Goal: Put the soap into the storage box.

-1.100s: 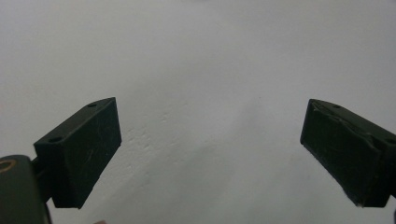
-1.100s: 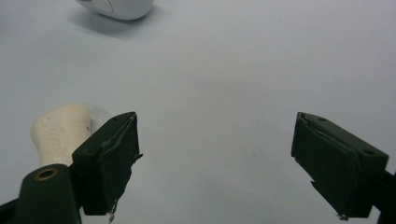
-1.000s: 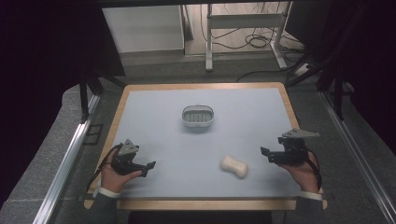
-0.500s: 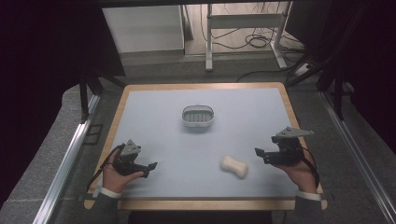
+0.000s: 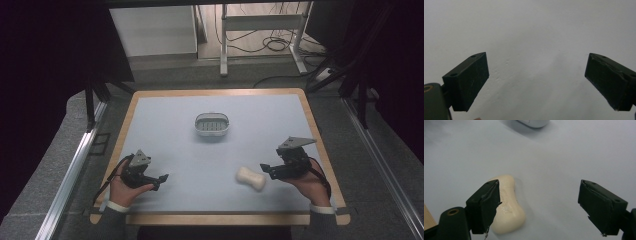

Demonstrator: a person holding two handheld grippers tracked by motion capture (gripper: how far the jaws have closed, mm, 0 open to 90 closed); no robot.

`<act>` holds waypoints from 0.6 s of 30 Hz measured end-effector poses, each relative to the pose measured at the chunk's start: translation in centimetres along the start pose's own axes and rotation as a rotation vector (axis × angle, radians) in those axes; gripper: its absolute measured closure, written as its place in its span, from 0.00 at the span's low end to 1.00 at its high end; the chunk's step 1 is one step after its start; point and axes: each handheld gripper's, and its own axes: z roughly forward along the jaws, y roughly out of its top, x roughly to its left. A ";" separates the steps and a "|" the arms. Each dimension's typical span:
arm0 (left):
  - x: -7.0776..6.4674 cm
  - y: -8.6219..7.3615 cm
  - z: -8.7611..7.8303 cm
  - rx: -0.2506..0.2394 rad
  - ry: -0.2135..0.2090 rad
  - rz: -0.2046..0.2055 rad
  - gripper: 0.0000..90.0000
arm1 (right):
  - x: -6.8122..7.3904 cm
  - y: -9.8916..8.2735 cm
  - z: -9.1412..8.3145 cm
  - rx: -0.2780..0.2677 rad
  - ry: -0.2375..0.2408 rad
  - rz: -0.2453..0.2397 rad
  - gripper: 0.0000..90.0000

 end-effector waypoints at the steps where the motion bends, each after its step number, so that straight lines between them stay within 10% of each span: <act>1: -0.1 0.0 0.0 0.001 -0.003 -0.001 0.06 | 0.1 0.0 0.2 0.006 0.000 -0.005 0.20; 18: 0.1 -0.1 -0.5 0.001 -0.009 -0.013 0.06 | 2.1 0.5 3.4 0.140 0.045 -0.062 0.20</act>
